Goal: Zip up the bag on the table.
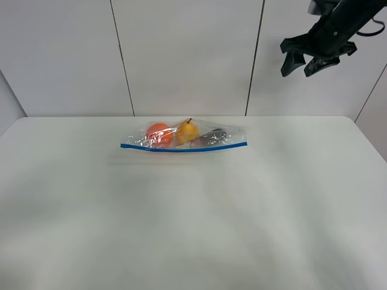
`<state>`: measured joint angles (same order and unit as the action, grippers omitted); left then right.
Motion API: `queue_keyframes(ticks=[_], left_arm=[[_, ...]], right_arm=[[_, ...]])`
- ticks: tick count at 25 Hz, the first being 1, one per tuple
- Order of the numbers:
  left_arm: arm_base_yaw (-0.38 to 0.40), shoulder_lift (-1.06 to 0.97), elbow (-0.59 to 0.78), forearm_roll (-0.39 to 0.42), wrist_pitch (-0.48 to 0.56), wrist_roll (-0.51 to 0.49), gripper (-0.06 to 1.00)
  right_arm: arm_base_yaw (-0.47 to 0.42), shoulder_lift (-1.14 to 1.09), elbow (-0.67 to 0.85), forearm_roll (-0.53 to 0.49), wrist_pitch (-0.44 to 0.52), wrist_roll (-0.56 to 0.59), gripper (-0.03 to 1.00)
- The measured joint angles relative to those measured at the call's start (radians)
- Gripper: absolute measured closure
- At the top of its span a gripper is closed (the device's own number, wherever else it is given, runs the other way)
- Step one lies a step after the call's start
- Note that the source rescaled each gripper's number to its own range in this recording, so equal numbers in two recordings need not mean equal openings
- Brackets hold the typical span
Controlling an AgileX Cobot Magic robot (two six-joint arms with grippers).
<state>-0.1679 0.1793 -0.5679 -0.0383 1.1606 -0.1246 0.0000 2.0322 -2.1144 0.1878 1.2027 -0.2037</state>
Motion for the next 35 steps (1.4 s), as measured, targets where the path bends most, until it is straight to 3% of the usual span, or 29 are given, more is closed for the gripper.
queue_keyframes(ticks=[5,11,22,35], left_arm=[[0.000,0.000,0.000,0.000,0.000,0.000,0.44],[0.000,0.000,0.000,0.000,0.000,0.000,0.44],[0.000,0.000,0.000,0.000,0.000,0.000,0.44],[0.000,0.000,0.000,0.001,0.001,0.000,0.44]], right_arm=[[0.000,-0.098,-0.001,-0.018,0.001,-0.035,0.03],[-0.005,-0.164,0.012,-0.167,0.018,-0.052,0.03],[-0.075,-0.384,0.073,-0.188,0.018,-0.025,0.03],[-0.078,-0.843,0.463,-0.197,0.018,-0.012,0.03]])
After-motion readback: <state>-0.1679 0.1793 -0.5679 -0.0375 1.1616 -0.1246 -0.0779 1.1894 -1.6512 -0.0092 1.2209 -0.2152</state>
